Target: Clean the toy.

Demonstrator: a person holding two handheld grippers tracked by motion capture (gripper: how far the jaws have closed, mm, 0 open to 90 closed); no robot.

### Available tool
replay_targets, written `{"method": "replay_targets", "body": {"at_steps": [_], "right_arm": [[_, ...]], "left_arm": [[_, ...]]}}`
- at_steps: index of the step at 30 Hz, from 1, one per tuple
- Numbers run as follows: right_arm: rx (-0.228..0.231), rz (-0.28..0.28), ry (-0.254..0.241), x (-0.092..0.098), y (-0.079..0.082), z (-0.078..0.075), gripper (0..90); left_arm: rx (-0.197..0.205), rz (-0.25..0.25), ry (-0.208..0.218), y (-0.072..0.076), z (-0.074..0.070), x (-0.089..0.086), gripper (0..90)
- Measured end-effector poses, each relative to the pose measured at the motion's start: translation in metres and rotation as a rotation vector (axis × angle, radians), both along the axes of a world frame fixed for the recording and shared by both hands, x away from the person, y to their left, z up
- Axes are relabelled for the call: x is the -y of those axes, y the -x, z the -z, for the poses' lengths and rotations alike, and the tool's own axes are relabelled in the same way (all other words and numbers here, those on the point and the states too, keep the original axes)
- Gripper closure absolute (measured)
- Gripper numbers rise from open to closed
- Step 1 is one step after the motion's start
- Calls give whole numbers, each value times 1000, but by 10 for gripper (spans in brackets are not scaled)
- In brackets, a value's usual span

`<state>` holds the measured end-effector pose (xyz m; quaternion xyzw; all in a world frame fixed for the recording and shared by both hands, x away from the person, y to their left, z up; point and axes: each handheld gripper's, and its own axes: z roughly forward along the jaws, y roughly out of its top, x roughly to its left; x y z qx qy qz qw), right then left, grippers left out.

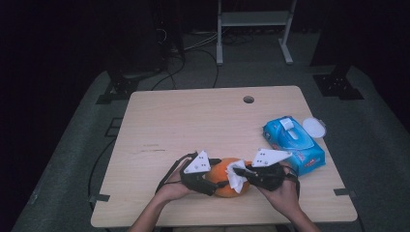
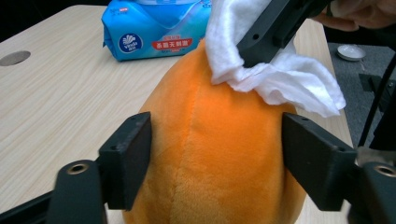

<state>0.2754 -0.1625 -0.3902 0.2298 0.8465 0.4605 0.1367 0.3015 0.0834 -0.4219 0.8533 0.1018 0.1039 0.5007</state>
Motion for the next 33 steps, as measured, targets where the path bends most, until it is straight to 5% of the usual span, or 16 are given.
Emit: {"method": "replay_targets", "body": {"at_steps": [6,10,14,19,23,29,33], "right_arm": [[-3,51,10,18,-9,0,849],[-49,102,-10,35,-18,6,849],[-44,103,3,30,-17,6,850],[-26,22,-41,13,-6,1,849],[5,-18,-4,1,1,-1,849],[-52,68,-31,27,-16,10,849],[-107,102,-51,39,-25,17,849]], "left_arm": [[-5,1,7,-3,3,-6,315],[-36,-2,22,-5,2,-8,293],[-29,6,6,-2,-2,-2,240],[-41,-5,1,-4,0,-3,283],[-61,-16,5,-6,3,-10,302],[-106,-33,38,-13,8,-19,311],[-102,-28,39,-12,9,-19,310]]}}
